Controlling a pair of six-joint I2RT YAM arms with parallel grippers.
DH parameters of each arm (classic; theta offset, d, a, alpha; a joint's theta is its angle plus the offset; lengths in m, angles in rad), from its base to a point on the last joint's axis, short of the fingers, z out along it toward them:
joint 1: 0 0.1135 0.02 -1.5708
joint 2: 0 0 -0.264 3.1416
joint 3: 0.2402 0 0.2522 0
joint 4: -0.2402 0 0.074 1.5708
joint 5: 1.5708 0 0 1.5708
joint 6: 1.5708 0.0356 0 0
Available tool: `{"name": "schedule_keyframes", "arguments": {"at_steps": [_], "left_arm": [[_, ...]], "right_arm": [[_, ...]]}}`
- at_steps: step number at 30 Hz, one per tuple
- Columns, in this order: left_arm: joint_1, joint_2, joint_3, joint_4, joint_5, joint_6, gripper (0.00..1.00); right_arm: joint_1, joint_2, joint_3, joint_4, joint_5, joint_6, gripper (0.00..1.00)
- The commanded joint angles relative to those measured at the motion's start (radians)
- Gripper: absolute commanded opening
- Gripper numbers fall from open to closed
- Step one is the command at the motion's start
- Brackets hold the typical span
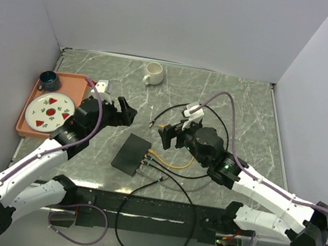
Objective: Insert the plug into the switch port
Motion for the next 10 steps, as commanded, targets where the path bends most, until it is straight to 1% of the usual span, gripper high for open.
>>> {"name": "schedule_keyframes", "arguments": {"at_steps": [1, 5, 6, 8, 10], "left_arm": [[0.003, -0.058, 0.019, 0.027, -0.054, 0.011, 0.97], [0.003, -0.112, -0.007, 0.043, -0.073, 0.013, 0.97], [0.003, -0.121, -0.013, 0.047, -0.062, 0.031, 0.97], [0.003, -0.159, -0.051, 0.099, -0.033, 0.054, 0.97], [0.003, -0.182, -0.079, 0.139, -0.079, 0.071, 0.97]], "right_arm": [[-0.004, -0.069, -0.010, -0.014, 0.059, -0.017, 0.99], [-0.004, -0.096, -0.014, -0.014, 0.100, -0.002, 0.99], [-0.004, -0.101, -0.013, -0.037, 0.114, 0.003, 0.99], [-0.004, -0.118, -0.019, -0.028, 0.136, 0.009, 0.99], [-0.004, -0.139, -0.042, 0.003, 0.172, 0.010, 0.99]]}}
